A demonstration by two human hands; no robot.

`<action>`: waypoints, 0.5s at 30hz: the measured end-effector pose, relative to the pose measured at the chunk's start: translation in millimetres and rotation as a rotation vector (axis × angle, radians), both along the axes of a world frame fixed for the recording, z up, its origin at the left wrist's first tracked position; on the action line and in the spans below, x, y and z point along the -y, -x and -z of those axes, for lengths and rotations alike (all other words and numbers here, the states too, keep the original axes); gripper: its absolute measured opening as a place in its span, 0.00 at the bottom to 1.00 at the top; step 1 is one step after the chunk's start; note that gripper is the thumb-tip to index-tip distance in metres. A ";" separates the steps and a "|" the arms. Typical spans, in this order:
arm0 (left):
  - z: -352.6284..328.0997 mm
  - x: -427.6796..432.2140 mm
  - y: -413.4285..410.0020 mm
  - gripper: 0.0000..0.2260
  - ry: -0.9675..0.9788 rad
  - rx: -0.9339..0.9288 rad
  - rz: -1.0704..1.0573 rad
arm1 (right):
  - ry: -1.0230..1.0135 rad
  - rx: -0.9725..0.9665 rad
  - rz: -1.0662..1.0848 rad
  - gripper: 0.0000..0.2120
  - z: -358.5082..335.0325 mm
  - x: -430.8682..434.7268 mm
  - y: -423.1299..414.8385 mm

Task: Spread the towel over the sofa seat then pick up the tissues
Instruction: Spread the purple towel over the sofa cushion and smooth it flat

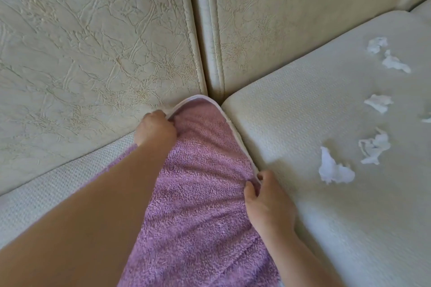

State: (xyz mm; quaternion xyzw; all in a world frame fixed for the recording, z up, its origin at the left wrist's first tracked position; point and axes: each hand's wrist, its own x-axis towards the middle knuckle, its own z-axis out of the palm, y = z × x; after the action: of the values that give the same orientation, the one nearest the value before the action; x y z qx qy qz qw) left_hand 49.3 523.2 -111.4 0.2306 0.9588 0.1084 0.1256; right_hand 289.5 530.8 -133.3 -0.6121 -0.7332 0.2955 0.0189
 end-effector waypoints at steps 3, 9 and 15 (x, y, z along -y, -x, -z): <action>-9.7 -22.9 -2.8 0.13 -0.155 -0.062 0.026 | -0.001 -0.005 0.002 0.14 2.1 -2.2 1.9; 9.9 -28.1 -37.5 0.27 0.213 0.043 0.277 | 0.019 0.034 -0.017 0.13 6.2 -4.6 1.6; 12.3 14.4 -58.6 0.30 0.292 0.045 0.260 | 0.189 -0.097 0.033 0.15 4.2 -8.7 -12.2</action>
State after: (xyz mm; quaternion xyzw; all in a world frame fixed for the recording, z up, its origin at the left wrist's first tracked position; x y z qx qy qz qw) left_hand 107.8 508.8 -123.7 0.3295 0.9234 -0.0438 0.1921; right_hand 301.7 539.5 -137.5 -0.6083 -0.6900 0.3922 0.0012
